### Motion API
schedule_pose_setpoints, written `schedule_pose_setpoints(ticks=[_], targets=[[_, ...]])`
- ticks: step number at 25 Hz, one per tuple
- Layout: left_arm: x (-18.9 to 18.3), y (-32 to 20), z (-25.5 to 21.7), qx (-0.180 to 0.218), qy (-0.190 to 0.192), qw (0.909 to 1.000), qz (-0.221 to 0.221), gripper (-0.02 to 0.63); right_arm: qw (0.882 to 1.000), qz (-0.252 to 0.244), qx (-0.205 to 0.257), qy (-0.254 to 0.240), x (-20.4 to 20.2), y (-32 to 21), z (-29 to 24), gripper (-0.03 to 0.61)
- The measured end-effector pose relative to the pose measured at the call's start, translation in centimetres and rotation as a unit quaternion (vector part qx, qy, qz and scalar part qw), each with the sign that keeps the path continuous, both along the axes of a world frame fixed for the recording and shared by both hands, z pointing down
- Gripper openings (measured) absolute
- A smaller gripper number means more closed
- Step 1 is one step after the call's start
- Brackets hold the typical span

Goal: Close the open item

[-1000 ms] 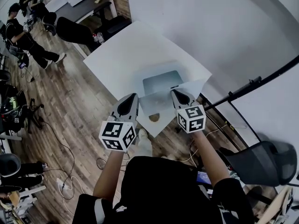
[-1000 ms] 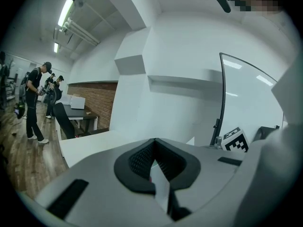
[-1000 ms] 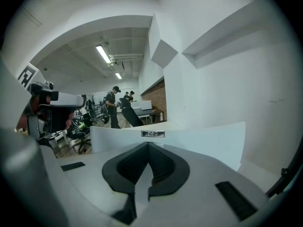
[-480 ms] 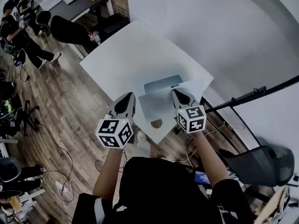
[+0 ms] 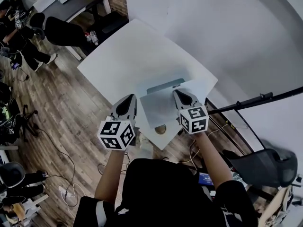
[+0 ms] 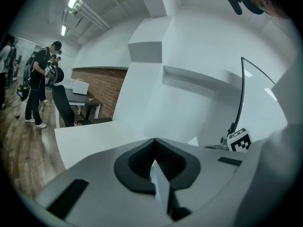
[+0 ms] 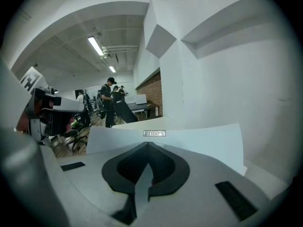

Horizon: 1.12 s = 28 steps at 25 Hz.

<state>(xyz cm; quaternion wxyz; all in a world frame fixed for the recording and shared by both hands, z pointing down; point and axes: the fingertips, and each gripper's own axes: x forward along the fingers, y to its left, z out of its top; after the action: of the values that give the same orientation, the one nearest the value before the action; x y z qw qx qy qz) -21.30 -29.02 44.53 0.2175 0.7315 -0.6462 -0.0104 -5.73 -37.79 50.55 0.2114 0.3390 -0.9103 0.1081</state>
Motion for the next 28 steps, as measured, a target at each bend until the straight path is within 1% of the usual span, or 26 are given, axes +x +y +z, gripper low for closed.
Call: schedule_pose_setpoints(ticks=[10, 16, 28], targets=[[-3.2, -2.8, 2.9, -0.032, 0.024, 0.9992, -0.003, 0.011, 0.999, 0.006, -0.027, 0.026, -2.5, -3.0, 2.6, 0.038], [-4.5, -4.0, 4.7, -0.050, 0.037, 0.9980, 0.004, 0.011, 0.998, 0.014, -0.039, 0.037, -3.7, -4.3, 3.8, 0.038], [-5.4, -6.0, 8.6, -0.088, 0.048, 0.9946, 0.026, 0.011, 0.997, 0.028, -0.059, 0.043, -5.2, -6.7, 6.6, 0.038]])
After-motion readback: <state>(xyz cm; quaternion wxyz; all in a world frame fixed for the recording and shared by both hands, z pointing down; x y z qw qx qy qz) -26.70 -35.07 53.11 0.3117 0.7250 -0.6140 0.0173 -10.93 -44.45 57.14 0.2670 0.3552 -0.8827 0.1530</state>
